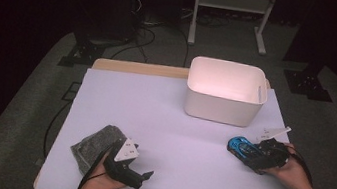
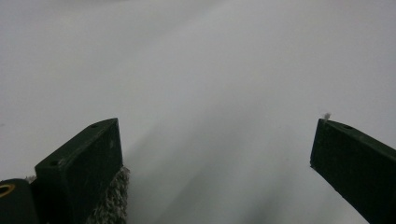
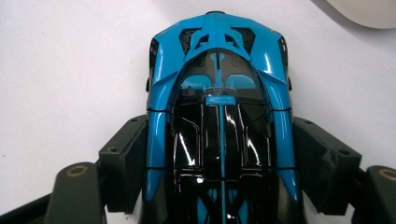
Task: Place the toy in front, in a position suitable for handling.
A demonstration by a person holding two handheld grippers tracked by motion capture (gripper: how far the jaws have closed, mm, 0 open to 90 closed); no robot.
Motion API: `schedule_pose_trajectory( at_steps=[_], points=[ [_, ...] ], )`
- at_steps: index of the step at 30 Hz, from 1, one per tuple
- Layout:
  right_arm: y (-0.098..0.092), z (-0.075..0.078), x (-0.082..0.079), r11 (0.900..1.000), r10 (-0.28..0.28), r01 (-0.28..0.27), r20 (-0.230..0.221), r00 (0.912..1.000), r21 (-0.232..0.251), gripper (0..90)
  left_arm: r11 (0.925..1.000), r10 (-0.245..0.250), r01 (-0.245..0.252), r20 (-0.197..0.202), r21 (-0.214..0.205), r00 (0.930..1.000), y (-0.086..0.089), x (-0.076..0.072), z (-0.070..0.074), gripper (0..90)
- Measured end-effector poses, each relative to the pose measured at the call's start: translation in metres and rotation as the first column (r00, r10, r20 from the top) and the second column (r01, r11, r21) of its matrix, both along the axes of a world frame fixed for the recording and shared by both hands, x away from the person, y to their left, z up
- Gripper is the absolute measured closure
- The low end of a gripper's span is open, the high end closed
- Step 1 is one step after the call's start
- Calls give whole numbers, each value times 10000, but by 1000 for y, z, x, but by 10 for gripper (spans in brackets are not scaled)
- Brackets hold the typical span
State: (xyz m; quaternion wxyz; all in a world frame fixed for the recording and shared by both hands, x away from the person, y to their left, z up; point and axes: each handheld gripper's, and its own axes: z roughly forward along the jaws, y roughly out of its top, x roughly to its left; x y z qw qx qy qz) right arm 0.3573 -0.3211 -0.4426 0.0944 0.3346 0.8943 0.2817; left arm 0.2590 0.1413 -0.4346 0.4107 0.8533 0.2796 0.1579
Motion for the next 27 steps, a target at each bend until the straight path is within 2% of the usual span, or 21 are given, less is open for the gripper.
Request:
schedule_pose_trajectory(
  at_steps=[10, 14, 17, 19, 23, 27],
  points=[
    [0, 9, -2, 9999, 72, -72, 18, 10000, 140, 252, 9999, 85, -85, 34, -107, 10000, 1, 0, 1, 18],
    [7, 20, -6, 9980, 480, -482, 65, 9988, 404, 252, 9999, 83, -82, 43, -80, 10000, 2, 0, 2, 18],
    [21, 32, -12, 9930, 1010, -1022, 223, 9946, 598, 251, 10000, 85, -85, 49, -49, 10000, 2, 0, 2, 18],
    [35, 41, -17, 9871, 1448, -1468, 351, 9888, 635, 251, 9999, 118, -117, 87, -94, 9999, 3, 0, 3, 18],
    [66, 53, -25, 9667, 2392, -2424, 465, 9698, 817, 251, 9999, 131, -130, 152, -75, 9998, 7, 0, 6, 19],
    [102, 59, -34, 9330, 3488, -3525, 591, 9353, 725, 251, 9993, 286, -281, 197, -259, 9994, 12, 0, 9, 18]
  ],
)
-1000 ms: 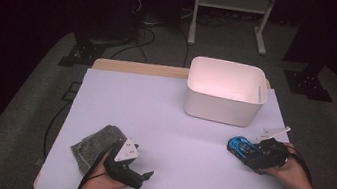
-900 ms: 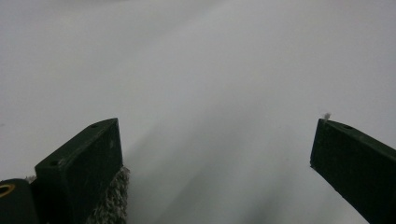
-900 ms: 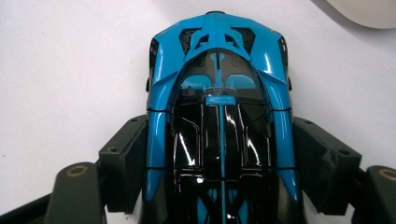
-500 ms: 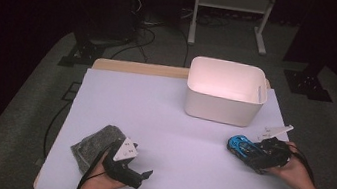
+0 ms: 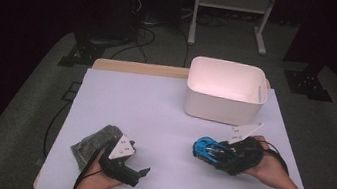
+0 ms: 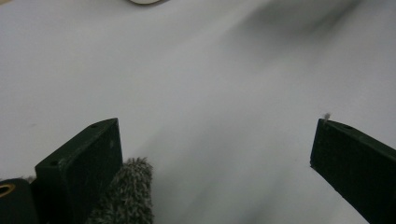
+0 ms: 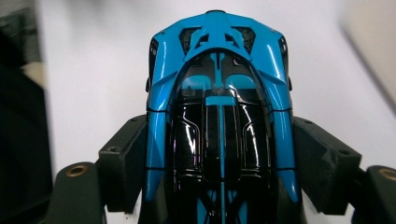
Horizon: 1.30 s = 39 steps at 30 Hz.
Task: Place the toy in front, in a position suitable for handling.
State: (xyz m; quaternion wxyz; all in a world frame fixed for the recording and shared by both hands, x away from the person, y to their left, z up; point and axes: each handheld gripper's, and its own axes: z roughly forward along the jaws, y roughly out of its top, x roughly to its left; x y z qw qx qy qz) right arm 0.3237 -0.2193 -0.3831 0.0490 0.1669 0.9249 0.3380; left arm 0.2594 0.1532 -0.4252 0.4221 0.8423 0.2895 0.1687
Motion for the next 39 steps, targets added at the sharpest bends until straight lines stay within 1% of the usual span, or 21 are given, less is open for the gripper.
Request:
schedule_pose_trajectory(
  at_steps=[2, 3, 4, 6, 7, 8, 10, 12, 14, 15, 19, 21, 22, 23, 26, 30, 31, 33, 34, 37, 39],
  points=[
    [20, 0, -5, 9982, 586, -586, -14, 9983, -84, 251, 10000, 34, -34, 75, -12, 10000, 3, 1, 2, 19],
    [20, 0, -5, 9982, 586, -586, -14, 9983, -84, 251, 10000, 34, -34, 75, -12, 10000, 3, 1, 2, 19],
    [38, -2, -8, 9934, 1120, -1121, -64, 9937, -234, 251, 10000, 83, -83, 80, -5, 9999, 6, 1, 4, 19],
    [52, -6, -9, 9890, 1420, -1424, -141, 9898, -399, 251, 9998, 185, -184, 125, -62, 9998, 11, 1, 5, 19],
    [52, -6, -9, 9890, 1420, -1424, -141, 9898, -399, 251, 9998, 185, -184, 125, -62, 9998, 11, 1, 5, 19],
    [66, -13, -9, 9823, 1770, -1779, -189, 9840, -591, 251, 9994, 327, -326, 86, -149, 9994, 16, 3, 5, 19],
    [76, -20, -8, 9771, 1994, -2008, -265, 9796, -703, 251, 9991, 393, -392, 54, -133, 9992, 20, 4, 4, 19],
    [79, -22, -8, 9749, 2074, -2088, -255, 9779, -771, 251, 9991, 422, -422, 41, -81, 9991, 22, 5, 4, 19],
    [88, -31, -7, 9669, 2337, -2363, -367, 9716, -962, 251, 9988, 488, -488, -16, -58, 9988, 25, 7, 3, 19],
    [94, -39, -6, 9590, 2542, -2569, -369, 9664, -1195, 251, 9988, 467, -468, -17, -122, 9989, 27, 8, 2, 50],
    [97, -47, -6, 9506, 2772, -2799, -388, 9600, -1340, 251, 9988, 484, -484, -116, -11, 9988, 29, 9, 1, 53],
    [97, -57, -6, 9448, 2926, -2957, -425, 9553, -1410, 250, 9989, 467, -467, -150, 46, 9988, 31, 10, 0, 53],
    [97, -57, -6, 9448, 2926, -2957, -425, 9553, -1410, 250, 9989, 467, -467, -150, 46, 9988, 31, 10, 0, 53],
    [94, -58, -5, 9474, 2925, -2970, -542, 9547, -1188, 249, 9988, 489, -489, -156, 43, 9987, 31, 10, 0, 55],
    [93, -58, -5, 9490, 2866, -2911, -534, 9566, -1209, 248, 9991, 406, -403, -160, 166, 9990, 33, 11, 0, 66],
    [90, -55, -8, 9564, 2712, -2731, -327, 9620, -1032, 224, 9992, 230, -224, -205, 317, 9995, 35, 11, -1, 125],
    [84, -49, -9, 9646, 2551, -2564, -279, 9665, -621, 204, 9987, 228, -217, -229, 471, 9995, 35, 12, -1, 130],
    [81, -47, -9, 9663, 2520, -2533, -328, 9672, -455, 199, 9985, 194, -182, -221, 509, 9996, 36, 12, -2, 144],
    [72, -42, -10, 9723, 2326, -2334, -450, 9715, -136, 181, 9976, 144, -124, -288, 686, 9995, 37, 14, -2, 145],
    [58, -39, -13, 9784, 2066, -2067, -252, 9781, -24, 182, 9967, 129, -97, -395, 803, 9991, 41, 17, -3, 178],
    [45, -40, -14, 9844, 1758, -1753, -324, 9839, 165, 182, 9962, 180, -137, -488, 861, 9986, 44, 20, -4, 178]
  ],
)
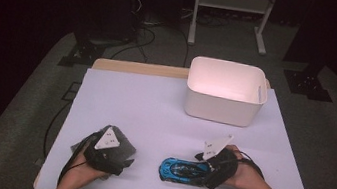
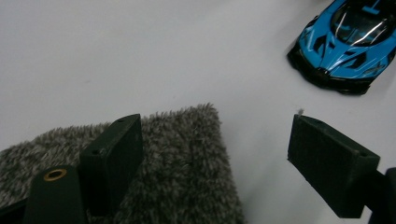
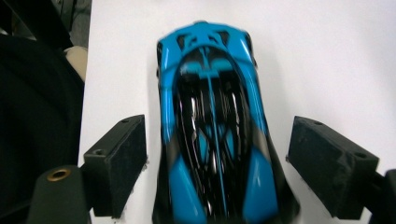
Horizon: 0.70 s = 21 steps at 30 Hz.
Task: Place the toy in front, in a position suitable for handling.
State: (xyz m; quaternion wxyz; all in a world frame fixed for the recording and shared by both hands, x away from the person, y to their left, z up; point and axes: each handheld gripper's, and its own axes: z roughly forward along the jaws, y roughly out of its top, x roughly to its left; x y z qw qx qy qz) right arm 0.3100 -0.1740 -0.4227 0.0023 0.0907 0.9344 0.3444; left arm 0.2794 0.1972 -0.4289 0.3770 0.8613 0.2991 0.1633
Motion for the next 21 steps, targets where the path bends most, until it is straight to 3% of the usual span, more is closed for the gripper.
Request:
schedule_pose_trajectory(
  at_steps=[3, 5, 11, 16, 21],
  points=[
    [-14, -4, 1, 9991, -321, 329, -283, 9991, 275, 183, 10000, -7, 8, -154, 50, 9999, 3, 4, 0, 180],
    [-19, -8, 0, 9987, -443, 448, -223, 9988, 246, 183, 10000, 5, -3, -327, 58, 9995, 5, 9, -1, 202],
    [-20, -18, 0, 9982, -469, 481, -343, 9983, 348, 176, 9992, -83, 123, -1024, 386, 9947, 10, 23, -7, 257],
    [-16, -25, -1, 9984, -441, 450, -280, 9986, 333, 179, 9991, -75, 119, -1095, 397, 9940, 11, 23, -13, 319],
    [-16, -30, -6, 9981, -462, 462, -5, 9989, 406, 206, 9984, -42, 91, -883, 552, 9961, 13, 22, -16, 442]
  ],
)
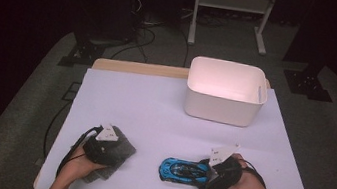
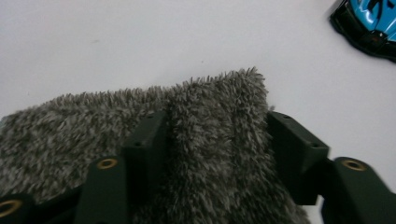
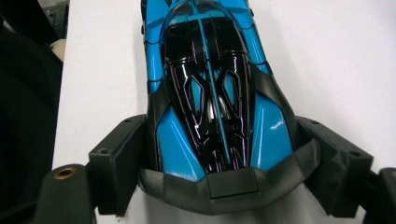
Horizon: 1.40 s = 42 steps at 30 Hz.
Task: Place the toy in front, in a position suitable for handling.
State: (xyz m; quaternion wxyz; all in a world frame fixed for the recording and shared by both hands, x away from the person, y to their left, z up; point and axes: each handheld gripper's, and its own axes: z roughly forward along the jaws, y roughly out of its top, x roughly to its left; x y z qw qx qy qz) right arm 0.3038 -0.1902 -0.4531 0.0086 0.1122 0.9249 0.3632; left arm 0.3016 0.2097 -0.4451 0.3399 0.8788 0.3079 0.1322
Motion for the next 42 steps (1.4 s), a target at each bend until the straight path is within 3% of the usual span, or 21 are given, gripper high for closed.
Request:
schedule_pose_trajectory(
  at_steps=[3, 8, 9, 11, 13, 16, 19, 20, 22, 24, 25, 28, 32, 33, 37, 42],
  points=[
    [-1, -1, -1, 10000, -13, 13, 79, 10000, 40, 205, 10000, 17, -17, 115, -38, 9999, 1, -1, 0, 495],
    [1, -3, -2, 10000, -21, 22, 268, 9996, -10, 200, 9998, -175, 177, 355, -49, 9992, 2, -1, 4, 696],
    [1, -3, -2, 10000, -11, 11, 223, 9998, -4, 200, 9998, -175, 177, 355, -49, 9992, 2, -1, 4, 700],
    [0, -4, -1, 10000, -8, 7, 154, 9999, 89, 200, 9987, -279, 292, 300, -429, 9992, 3, 0, 11, 701],
    [0, -4, -1, 10000, 9, -11, 203, 9998, 99, 200, 9932, -456, 493, 372, -1053, 9983, 0, 0, 20, 717],
    [1, -4, -2, 10000, -3, 2, 209, 9998, 48, 200, 9885, -795, 851, 493, -1251, 9956, -9, 0, 28, 719],
    [1, -4, -2, 10000, 8, -8, 254, 9997, 32, 199, 9752, -1614, 1693, 652, -1424, 9847, -35, 2, 39, 719],
    [1, -4, -2, 10000, -7, 6, 243, 9997, 59, 199, 9690, -1968, 2047, 685, -1383, 9780, -46, 3, 42, 719],
    [0, -4, -2, 9999, -42, 40, 212, 9998, 116, 199, 9470, -2916, 2983, 711, -1193, 9539, -72, 5, 46, 728],
    [0, -5, -2, 9999, -61, 58, 222, 9997, 146, 199, 9331, -3384, 3440, 682, -1049, 9385, -93, 7, 48, 729],
    [0, -5, -2, 9999, -34, 31, 260, 9997, 125, 199, 9218, -3691, 3744, 674, -1004, 9269, -106, 8, 48, 729],
    [0, -5, -3, 9999, -74, 71, 241, 9997, 155, 198, 9002, -4241, 4266, 468, -875, 9044, -130, 11, 46, 728],
    [-1, -6, -3, 9997, -52, 44, 310, 9995, 242, 198, 8700, -4898, 4875, -160, -737, 8717, -153, 10, 30, 721],
    [-1, -6, -3, 9997, -45, 37, 314, 9995, 243, 199, 8666, -4967, 4942, -245, -690, 8676, -156, 9, 26, 713],
    [-2, -7, -3, 9996, -18, 8, 331, 9994, 294, 199, 8694, -4904, 4874, -216, -816, 8712, -151, 10, 30, 653],
    [-2, -6, -4, 9997, 5, -15, 398, 9992, 235, 199, 8916, -4526, 4518, -300, -309, 8912, -143, 5, 36, 436]
  ],
)
